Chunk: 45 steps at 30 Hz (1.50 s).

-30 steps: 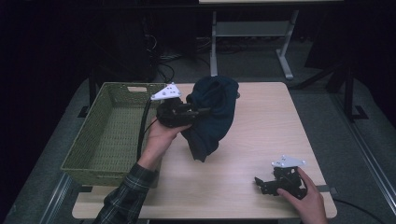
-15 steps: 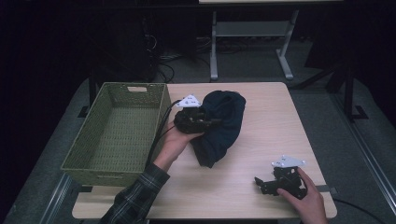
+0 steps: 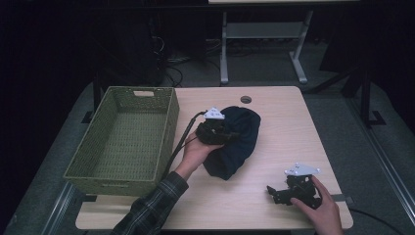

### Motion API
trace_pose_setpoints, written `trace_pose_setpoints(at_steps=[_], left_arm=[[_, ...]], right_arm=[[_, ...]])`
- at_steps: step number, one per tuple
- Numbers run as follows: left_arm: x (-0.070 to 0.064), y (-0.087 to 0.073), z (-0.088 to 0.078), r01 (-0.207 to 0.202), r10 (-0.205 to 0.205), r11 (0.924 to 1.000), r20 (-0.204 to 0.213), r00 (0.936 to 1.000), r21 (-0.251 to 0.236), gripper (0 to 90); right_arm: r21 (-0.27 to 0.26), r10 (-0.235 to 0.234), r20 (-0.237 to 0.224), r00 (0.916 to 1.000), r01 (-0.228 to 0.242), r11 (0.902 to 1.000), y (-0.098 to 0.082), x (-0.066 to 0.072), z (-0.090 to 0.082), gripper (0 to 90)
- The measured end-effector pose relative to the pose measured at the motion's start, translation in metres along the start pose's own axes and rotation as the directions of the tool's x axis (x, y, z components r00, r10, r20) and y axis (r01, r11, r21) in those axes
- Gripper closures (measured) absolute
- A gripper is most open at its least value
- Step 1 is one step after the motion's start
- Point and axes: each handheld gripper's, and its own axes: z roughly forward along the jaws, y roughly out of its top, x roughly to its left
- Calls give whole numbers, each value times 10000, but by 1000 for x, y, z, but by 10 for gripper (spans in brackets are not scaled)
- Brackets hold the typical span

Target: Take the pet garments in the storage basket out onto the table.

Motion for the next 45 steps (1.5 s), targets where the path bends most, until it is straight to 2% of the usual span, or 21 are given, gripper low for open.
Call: trace_pose_setpoints(at_steps=[6,13,19,20,25,30,37,45], left_arm=[[2,-8,17,121,-118,9985,-62,9999,531,594],[5,-14,27,195,-185,9963,-130,9997,839,557],[7,-15,27,81,-68,9954,-133,9999,959,410],[7,-15,27,159,-141,9957,-200,9997,914,388],[5,-14,19,137,-108,9955,-304,9995,943,269],[0,-14,5,-130,170,9951,-401,9991,983,208],[-13,-18,-14,-274,320,9962,-552,9980,821,170],[-30,-33,-35,-372,420,9966,-642,9971,739,153]], right_arm=[[-7,12,-4,10000,-12,10000,0,0,0,0],[-10,2,-1,10000,-2,10000,0,0,0,0],[-14,12,3,10000,-12,10000,0,0,0,0],[-11,18,0,10000,-18,10000,0,0,0,0],[-11,8,-10,10000,-8,10000,0,0,0,0],[-7,1,-3,10000,-1,10000,0,0,0,0],[-2,-7,3,10000,7,10000,0,0,0,0],[-5,-15,4,10000,15,10000,0,0,0,0]])
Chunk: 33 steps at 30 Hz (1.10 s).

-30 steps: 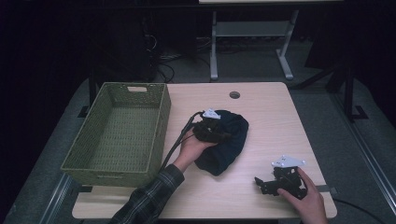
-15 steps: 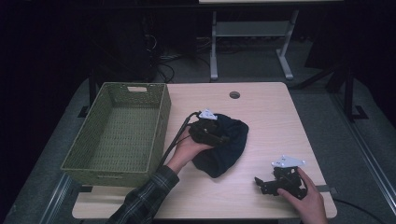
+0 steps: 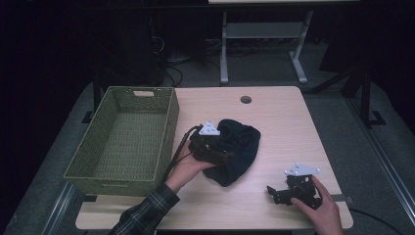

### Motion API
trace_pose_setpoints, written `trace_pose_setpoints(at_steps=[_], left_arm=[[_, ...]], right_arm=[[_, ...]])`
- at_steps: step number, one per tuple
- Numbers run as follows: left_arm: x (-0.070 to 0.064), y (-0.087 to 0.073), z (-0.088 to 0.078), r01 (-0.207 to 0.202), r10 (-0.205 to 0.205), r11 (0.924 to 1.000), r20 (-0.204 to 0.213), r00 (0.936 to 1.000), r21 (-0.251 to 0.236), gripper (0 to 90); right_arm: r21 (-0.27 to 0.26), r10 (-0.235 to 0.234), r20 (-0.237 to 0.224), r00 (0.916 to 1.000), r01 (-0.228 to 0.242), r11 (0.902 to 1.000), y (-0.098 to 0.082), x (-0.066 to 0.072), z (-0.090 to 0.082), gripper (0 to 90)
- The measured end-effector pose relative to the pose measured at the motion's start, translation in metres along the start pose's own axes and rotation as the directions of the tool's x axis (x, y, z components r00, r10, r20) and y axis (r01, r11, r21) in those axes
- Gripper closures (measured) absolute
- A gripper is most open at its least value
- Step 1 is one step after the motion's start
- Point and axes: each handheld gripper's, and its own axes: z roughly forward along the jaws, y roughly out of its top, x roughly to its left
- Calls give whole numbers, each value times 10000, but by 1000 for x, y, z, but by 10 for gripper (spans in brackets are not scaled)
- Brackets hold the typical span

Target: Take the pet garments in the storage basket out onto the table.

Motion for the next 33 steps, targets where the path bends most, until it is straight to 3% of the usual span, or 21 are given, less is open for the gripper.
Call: trace_pose_setpoints(at_steps=[9,14,16,24,33], left_arm=[[-15,-26,-20,-26,27,10000,-205,9998,40,142],[-19,-41,-25,150,-149,9999,-268,9995,58,142],[-21,-47,-26,50,-46,9999,-320,9995,138,140],[-28,-67,-25,-52,95,9972,-573,9983,752,133],[-29,-83,-19,-114,278,9863,-977,9948,1645,134]], right_arm=[[7,-30,-2,10000,30,10000,0,0,0,0],[6,-20,-4,10000,20,10000,0,0,0,0],[3,-16,-4,10000,16,10000,0,0,0,0],[-1,0,-3,10000,0,10000,0,0,0,0],[3,-14,-3,10000,14,10000,0,0,0,0]])
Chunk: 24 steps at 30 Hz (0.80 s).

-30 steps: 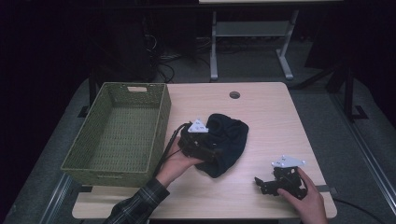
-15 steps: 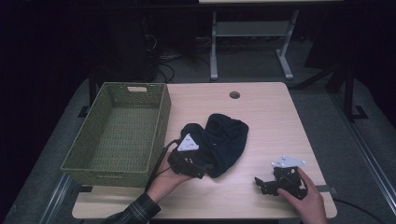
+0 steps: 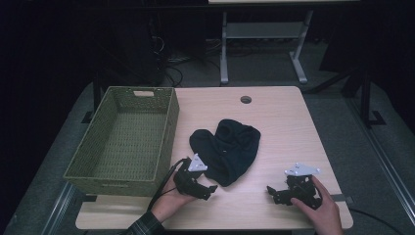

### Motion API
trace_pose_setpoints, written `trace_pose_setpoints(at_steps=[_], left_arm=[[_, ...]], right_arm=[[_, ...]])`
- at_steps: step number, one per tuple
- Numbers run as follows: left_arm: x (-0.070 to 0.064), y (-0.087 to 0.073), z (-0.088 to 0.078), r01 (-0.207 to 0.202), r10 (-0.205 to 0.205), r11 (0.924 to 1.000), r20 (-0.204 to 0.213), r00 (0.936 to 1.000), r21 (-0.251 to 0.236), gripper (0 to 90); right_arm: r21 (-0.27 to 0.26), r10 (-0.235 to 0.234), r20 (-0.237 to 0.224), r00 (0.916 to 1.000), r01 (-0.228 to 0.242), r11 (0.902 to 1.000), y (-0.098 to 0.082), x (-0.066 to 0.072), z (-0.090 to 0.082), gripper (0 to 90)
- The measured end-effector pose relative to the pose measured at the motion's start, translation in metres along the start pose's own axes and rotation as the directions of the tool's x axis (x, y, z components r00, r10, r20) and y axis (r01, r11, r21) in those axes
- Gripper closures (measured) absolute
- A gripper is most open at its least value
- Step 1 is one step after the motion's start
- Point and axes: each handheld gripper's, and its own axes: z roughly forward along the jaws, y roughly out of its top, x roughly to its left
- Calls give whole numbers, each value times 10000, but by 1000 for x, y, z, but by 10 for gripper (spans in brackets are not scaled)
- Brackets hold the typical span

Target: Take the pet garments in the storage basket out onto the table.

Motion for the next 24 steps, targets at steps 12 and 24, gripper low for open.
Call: trace_pose_setpoints(at_steps=[12,24], left_arm=[[3,-13,11,-197,193,9997,-277,9994,-130,127],[3,-20,11,-169,153,9976,-245,9996,-665,128]], right_arm=[[0,-2,0,10000,2,10000,0,0,0,0],[0,60,31,10000,-60,10000,0,1,0,0]])
